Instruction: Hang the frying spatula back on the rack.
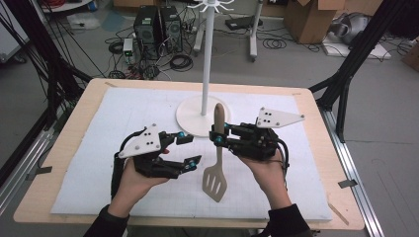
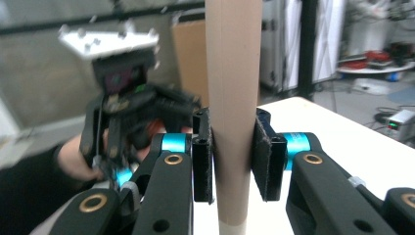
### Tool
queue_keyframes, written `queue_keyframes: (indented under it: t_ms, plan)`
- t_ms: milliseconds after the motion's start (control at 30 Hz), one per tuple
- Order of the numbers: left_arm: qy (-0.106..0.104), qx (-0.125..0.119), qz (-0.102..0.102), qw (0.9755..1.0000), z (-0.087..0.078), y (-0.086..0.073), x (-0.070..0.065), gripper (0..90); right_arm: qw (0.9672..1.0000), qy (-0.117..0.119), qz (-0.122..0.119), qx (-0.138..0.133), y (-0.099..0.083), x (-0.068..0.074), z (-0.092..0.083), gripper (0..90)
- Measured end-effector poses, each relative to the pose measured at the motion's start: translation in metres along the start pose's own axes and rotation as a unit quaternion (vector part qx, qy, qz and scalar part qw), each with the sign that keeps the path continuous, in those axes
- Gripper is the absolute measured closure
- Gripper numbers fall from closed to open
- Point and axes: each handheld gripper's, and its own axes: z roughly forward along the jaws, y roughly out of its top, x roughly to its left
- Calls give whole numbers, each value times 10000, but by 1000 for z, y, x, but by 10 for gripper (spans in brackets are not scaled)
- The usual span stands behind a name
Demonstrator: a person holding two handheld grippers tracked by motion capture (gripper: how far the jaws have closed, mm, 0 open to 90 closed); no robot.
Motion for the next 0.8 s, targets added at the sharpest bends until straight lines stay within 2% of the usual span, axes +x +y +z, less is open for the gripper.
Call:
queue_keyframes:
  t_ms: [33, 67, 100, 167, 233, 267, 300, 333, 367, 433, 467, 533, 600, 633, 667, 733, 767, 800]
  plan:
    - [0, 0, 0, 10000, 0, 0, 0, 359, 9999, 89, -62, 75, 2, 1, 1, 733]
    - [-216, 76, -39, 9997, -2, 0, 2, 338, 9998, 146, -97, 89, 3, 1, 2, 733]
    - [-216, 76, -39, 9997, -2, 0, 2, 326, 9997, 233, -89, 77, 5, 1, 2, 733]
    - [-477, 41, -66, 9988, -3, 0, 4, 305, 9991, 405, -82, 14, 6, 0, 2, 733]
    - [-724, -38, -146, 9973, -4, 0, 6, 285, 9973, 736, -38, -39, 8, -2, 1, 733]
    - [-724, -38, -146, 9973, -4, 0, 6, 277, 9973, 736, -38, -39, 8, -2, 1, 733]
    - [-962, -90, -184, 9951, -2, 0, 7, 277, 9943, 1066, -7, -87, 9, -4, 2, 733]
    - [-962, -90, -184, 9951, -2, 0, 7, 277, 9933, 1150, -9, -97, 9, -5, 2, 733]
    - [-1129, -36, -162, 9935, 1, 2, 6, 276, 9920, 1256, 0, -117, 10, -5, 2, 733]
    - [-1242, -46, -144, 9921, 5, 5, 6, 283, 9892, 1456, -31, -139, 10, -6, 4, 734]
    - [-1242, -46, -144, 9921, 5, 5, 6, 287, 9892, 1456, -31, -139, 10, -6, 4, 734]
    - [-1437, -75, -106, 9895, 13, 10, 6, 312, 9871, 1593, -93, -109, 12, -4, 7, 733]
    - [-1487, -93, -86, 9888, 16, 11, 6, 327, 9861, 1657, -106, -94, 13, -4, 8, 734]
    - [-1637, -147, -75, 9864, 21, 13, 6, 341, 9836, 1793, -149, -80, 14, -1, 10, 734]
    - [-1730, -179, -33, 9848, 24, 14, 6, 347, 9830, 1826, -167, -72, 15, -1, 10, 734]
    - [-1823, -257, 52, 9829, 26, 15, 5, 374, 9807, 1940, -227, -89, 16, 1, 12, 734]
    - [-1823, -257, 52, 9829, 26, 15, 5, 404, 9800, 1977, -231, -80, 16, 1, 12, 733]
    - [-1899, -246, 111, 9814, 28, 16, 4, 404, 9800, 1977, -231, -80, 16, 1, 12, 733]
